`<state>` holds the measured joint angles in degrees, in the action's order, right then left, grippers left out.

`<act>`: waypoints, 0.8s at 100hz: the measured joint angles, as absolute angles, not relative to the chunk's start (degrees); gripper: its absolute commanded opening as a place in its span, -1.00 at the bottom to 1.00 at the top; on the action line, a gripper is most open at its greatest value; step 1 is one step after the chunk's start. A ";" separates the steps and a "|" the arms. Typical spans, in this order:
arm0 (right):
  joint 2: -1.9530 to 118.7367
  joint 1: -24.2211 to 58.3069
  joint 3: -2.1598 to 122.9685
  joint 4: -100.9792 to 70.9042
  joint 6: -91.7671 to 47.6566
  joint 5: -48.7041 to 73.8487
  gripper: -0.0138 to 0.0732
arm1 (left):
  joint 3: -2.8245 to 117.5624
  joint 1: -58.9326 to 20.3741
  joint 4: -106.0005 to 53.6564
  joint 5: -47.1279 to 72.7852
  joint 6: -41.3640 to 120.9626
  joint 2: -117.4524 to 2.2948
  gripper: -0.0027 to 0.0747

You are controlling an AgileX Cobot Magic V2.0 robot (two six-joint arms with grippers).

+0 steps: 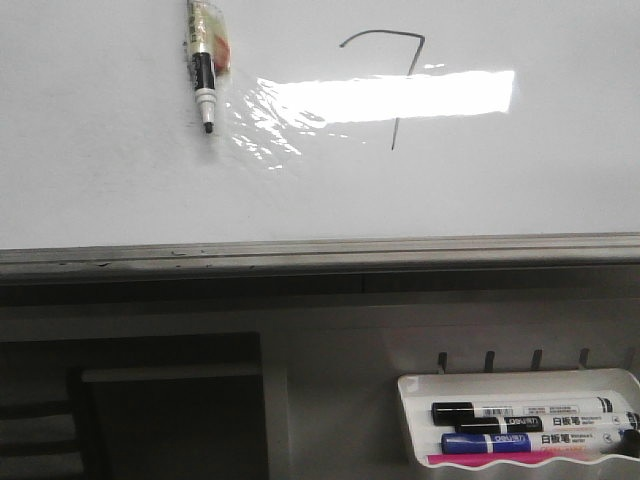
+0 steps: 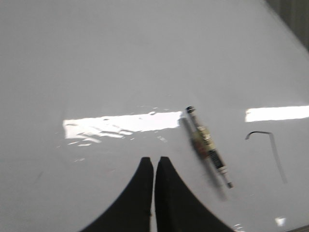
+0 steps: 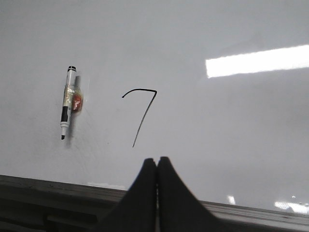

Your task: Write number 7 on whiteboard

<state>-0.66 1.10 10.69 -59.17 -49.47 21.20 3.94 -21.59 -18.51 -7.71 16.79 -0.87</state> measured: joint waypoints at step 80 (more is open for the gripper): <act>-0.66 1.10 10.69 -59.27 -49.47 21.20 -0.83 | 0.09 -2.45 -3.36 0.00 5.67 0.20 -0.98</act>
